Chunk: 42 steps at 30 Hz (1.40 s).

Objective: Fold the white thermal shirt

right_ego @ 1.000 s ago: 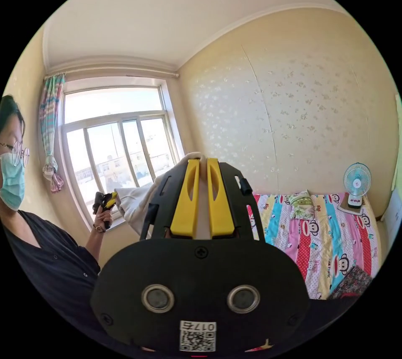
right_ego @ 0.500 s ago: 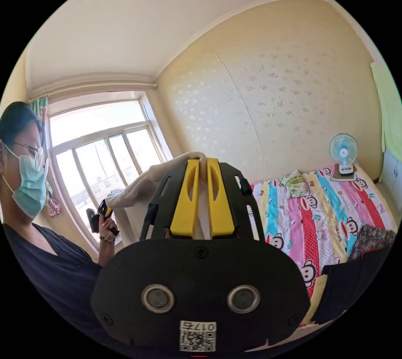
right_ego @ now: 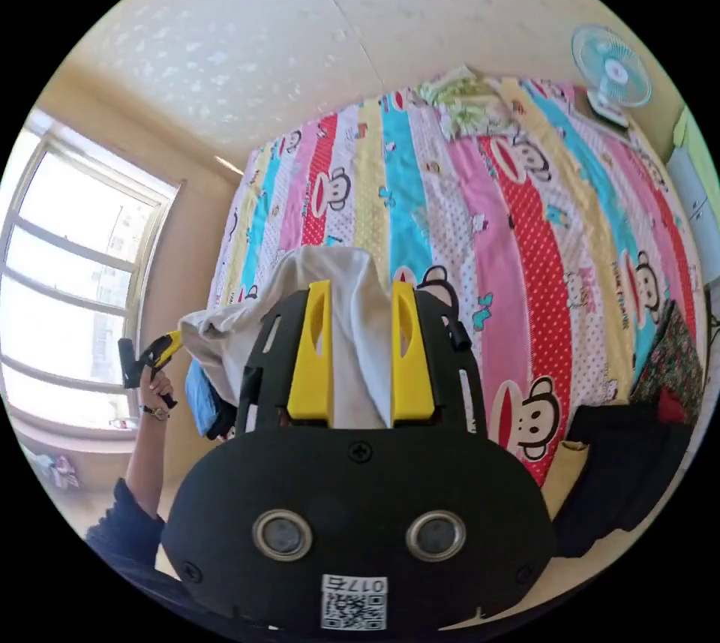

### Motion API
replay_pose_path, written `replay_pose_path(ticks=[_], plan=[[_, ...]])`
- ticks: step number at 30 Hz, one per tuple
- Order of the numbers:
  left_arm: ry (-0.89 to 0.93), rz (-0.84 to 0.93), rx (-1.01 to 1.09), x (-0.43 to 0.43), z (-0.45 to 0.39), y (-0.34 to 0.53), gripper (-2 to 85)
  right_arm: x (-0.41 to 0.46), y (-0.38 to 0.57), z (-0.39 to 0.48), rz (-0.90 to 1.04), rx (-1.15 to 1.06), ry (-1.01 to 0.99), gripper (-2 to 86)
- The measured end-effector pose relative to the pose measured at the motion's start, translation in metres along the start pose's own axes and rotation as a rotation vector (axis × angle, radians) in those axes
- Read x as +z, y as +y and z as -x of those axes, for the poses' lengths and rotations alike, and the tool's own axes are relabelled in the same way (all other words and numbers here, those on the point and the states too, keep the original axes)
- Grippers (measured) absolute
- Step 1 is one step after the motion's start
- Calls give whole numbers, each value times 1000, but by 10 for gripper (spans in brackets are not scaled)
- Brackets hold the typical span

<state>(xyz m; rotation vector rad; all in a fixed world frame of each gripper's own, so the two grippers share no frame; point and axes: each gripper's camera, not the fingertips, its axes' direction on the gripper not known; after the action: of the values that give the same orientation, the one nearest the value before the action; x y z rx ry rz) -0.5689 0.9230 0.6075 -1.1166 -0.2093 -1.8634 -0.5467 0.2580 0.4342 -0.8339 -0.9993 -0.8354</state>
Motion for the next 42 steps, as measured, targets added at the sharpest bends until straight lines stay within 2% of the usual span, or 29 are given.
replay_pose_path(ticks=[1, 3, 5, 7, 10, 13, 15, 16, 17, 18, 19, 21, 24, 26, 28, 31, 35, 37, 39, 40, 42], plan=[[126, 3, 14, 12, 27, 1, 67, 22, -10, -18, 48, 33, -83, 116], [232, 13, 81, 25, 58, 22, 36, 40, -1, -37, 40, 27, -153, 108], [148, 65, 73, 37, 88, 60, 62, 58, 29, -65, 88, 7, -50, 116], [-32, 152, -1, 46, 128, 123, 130, 74, 54, -91, 178, 16, 28, 164], [-169, 151, -39, 23, 157, 192, 135, 88, 84, -132, 268, 62, 15, 189], [-256, 79, -64, -13, 168, 239, 133, 95, 94, -160, 296, 111, -24, 157], [-262, 89, -24, -21, 173, 254, 126, 81, 93, -163, 229, 129, -8, 115], [-278, 141, -10, -18, 180, 263, 115, 76, 86, -158, 271, 96, -23, 79], [-280, 156, -19, -18, 184, 266, 112, 72, 72, -153, 393, 21, -83, 62], [-251, 120, -45, -31, 188, 270, 106, 67, 64, -152, 450, 2, -89, 53], [-222, 94, -66, -46, 191, 268, 106, 47, 45, -153, 514, -2, -58, 48], [-252, 109, -39, -66, 189, 259, 107, 0, 12, -163, 521, 33, 8, 45], [-367, 75, 1, -103, 183, 247, 115, -96, -42, -195, 393, 68, 178, 50], [-375, 42, -15, -126, 187, 241, 124, -159, -69, -213, 317, 71, 309, 72], [-324, 25, -62, -149, 202, 236, 133, -190, -69, -215, 250, 116, 351, 113], [-239, 70, -110, -156, 226, 232, 136, -190, -44, -205, 273, 126, 229, 176], [-301, 56, -116, -170, 232, 233, 114, -126, 24, -185, 396, 134, -224, 176], [-316, 40, -113, -185, 229, 233, 108, -88, 54, -178, 505, 160, -302, 169], [-250, 83, -104, -195, 226, 229, 77, -102, 73, -170, 330, 179, -243, 119], [-166, 138, -76, -197, 225, 226, 55, -115, 78, -165, 325, 184, -192, 82], [-89, 195, -87, -204, 228, 223, 38, -124, 77, -157, 424, 111, -349, 51]])
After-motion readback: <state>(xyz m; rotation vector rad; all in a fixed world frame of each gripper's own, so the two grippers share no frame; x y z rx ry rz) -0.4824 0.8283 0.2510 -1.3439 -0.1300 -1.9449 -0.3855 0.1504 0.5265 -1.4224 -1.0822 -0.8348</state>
